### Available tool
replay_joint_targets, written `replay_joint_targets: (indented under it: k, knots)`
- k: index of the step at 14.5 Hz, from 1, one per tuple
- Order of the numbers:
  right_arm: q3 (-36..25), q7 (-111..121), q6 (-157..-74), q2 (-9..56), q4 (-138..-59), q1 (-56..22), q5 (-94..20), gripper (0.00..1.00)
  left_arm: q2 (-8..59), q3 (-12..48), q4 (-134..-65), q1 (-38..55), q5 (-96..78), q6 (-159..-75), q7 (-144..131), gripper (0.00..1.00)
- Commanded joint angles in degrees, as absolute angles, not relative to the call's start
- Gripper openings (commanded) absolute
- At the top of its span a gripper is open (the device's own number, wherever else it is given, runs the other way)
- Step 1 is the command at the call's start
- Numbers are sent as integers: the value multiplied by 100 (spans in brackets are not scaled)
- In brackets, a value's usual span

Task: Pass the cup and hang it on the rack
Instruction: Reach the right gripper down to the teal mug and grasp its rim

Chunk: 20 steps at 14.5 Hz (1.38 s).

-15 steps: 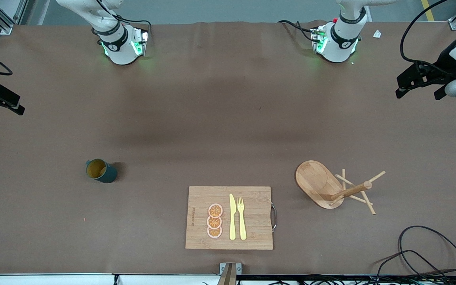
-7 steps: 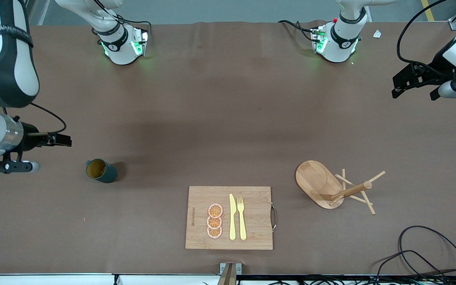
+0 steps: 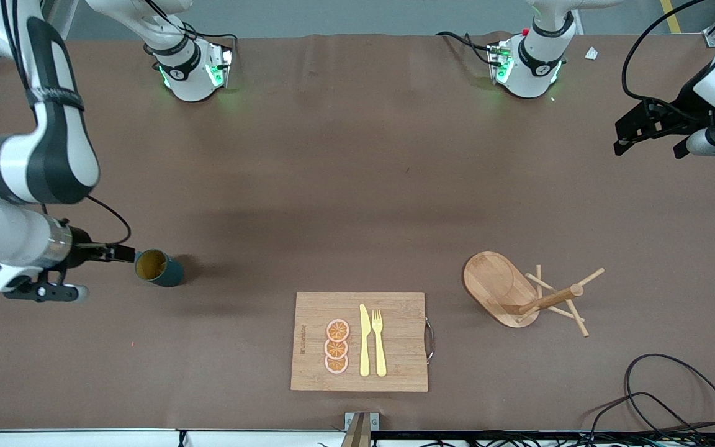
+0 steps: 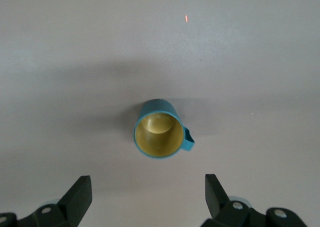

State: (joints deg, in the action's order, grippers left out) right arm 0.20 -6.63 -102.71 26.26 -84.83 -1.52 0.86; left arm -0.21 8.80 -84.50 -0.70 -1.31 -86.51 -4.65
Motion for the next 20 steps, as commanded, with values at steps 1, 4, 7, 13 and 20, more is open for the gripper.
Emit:
replay_joint_targets:
  k: [1, 4, 7, 13, 20]
  knots:
    - [35, -1001, -10467, 2935, -8525, -141, 114, 100, -26, 888, -8411, -105, -167, -8657, -545, 100]
    - [35, -1151, -11107, 3120, -8981, -237, -51, 100, -18, 888, -8394, -70, -176, -8675, -545, 100]
    - [35, -1151, -11670, 3207, -9351, -272, -88, 100, -26, 888, -8393, -79, -167, -8666, -545, 100]
    - [35, -1151, -11716, 3428, -9483, -281, -79, 61, -18, 888, -8394, -44, -167, -8684, -554, 100]
    - [35, -1143, -11681, 3454, -9422, -351, -79, 2, -18, 888, -8402, -79, -176, -8710, -545, 100]
